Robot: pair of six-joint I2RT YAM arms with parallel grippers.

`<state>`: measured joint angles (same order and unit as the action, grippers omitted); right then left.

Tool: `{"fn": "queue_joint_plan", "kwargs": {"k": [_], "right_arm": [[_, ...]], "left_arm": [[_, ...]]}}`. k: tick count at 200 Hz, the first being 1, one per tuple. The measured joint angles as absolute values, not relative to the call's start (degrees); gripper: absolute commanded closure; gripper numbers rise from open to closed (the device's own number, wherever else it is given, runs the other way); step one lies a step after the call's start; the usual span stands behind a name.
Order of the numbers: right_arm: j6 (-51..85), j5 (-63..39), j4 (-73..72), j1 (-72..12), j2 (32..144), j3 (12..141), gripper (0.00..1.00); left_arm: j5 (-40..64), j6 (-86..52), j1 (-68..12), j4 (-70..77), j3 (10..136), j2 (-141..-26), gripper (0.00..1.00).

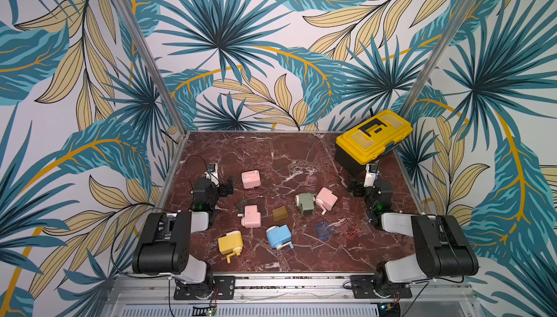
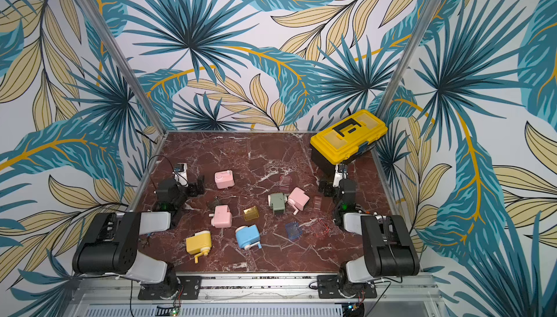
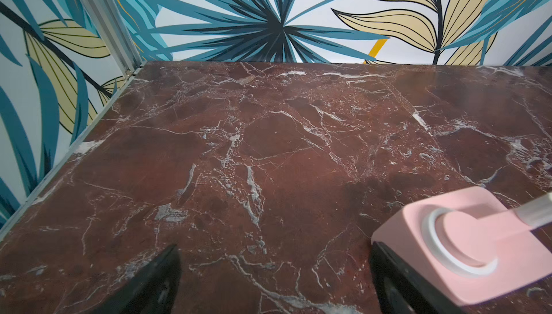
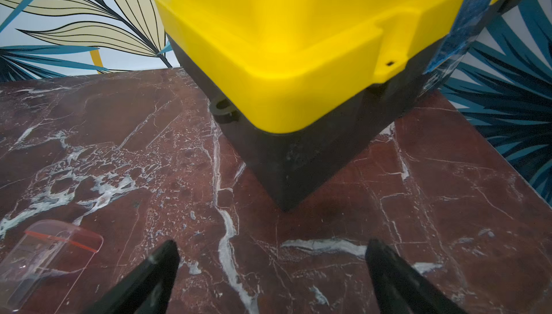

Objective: Put the tray back into the pencil sharpener
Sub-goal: Adjust the container at the center of the board.

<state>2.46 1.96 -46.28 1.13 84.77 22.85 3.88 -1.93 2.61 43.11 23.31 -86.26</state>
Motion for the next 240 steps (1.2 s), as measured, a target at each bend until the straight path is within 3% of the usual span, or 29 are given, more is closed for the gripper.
{"fn": "queue_joint_plan", "kwargs": {"k": [137, 168, 240], "right_arm": [[2.46, 1.98, -46.28, 1.13, 84.77, 22.92, 0.0], [1.89, 1.87, -46.13, 1.13, 84.4, 22.92, 0.07], [10.46, 7.31, -26.26, 1.13, 60.27, 27.4, 0.0]], "left_arm": [[3.9, -1.96, 2.76, 43.11, 23.31, -86.26, 0.0], [3.86, -1.96, 2.81, 43.09, 23.31, -86.13, 0.01], [-7.07, -7.77, 2.96, 42.52, 18.94, -64.79, 0.0]]}}
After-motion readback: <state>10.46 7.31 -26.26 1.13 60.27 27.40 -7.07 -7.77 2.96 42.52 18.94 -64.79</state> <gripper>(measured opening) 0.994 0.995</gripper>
